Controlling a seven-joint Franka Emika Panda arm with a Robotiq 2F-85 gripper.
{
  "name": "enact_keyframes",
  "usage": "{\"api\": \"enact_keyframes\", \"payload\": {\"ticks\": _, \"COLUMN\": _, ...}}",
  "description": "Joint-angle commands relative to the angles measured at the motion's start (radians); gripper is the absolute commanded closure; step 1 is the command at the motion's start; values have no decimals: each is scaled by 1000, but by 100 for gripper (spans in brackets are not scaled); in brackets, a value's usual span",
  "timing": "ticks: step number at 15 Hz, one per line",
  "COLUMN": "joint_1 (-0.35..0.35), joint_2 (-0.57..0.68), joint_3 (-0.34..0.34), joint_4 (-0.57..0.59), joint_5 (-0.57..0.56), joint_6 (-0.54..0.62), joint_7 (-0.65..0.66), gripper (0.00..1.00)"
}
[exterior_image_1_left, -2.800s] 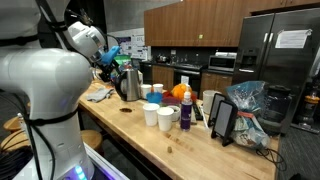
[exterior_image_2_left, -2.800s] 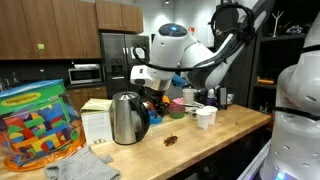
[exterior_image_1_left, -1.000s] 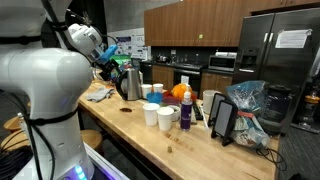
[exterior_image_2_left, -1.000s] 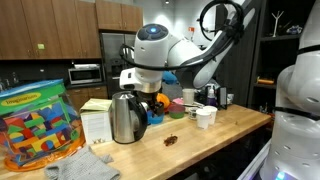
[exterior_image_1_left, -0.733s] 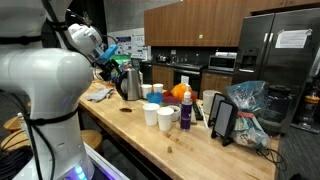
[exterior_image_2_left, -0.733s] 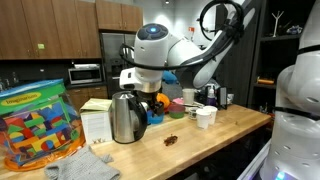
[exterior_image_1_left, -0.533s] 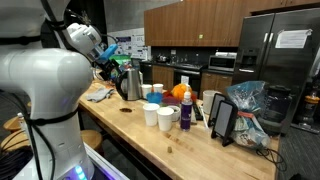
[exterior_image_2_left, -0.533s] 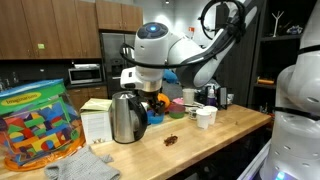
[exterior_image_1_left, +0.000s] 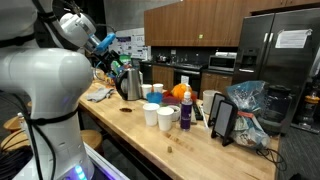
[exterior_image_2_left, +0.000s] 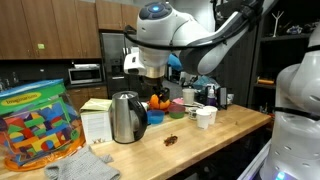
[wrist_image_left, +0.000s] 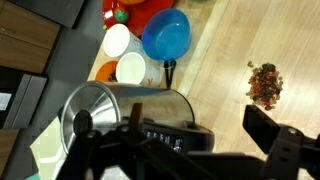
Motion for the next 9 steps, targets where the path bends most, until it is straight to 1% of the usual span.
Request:
{"api": "enact_keyframes", "payload": {"ticks": 1, "joint_1": -16, "joint_2": -24, "joint_3": -9, "joint_4": 28, "joint_5": -36, "joint_6": -44, "joint_7": 22, "gripper": 0}}
{"api": "enact_keyframes", "payload": {"ticks": 5, "joint_1": -45, "joint_2": 14, "joint_3": 2, "joint_4": 98, "joint_5": -123, "joint_6": -81, "joint_7": 98, "gripper": 0}}
{"api": "enact_keyframes", "payload": {"ticks": 9, "joint_1": -39, "joint_2": 65, "joint_3": 40, "joint_4": 187, "joint_5": -215, "joint_6": -114, "joint_7": 206, "gripper": 0}}
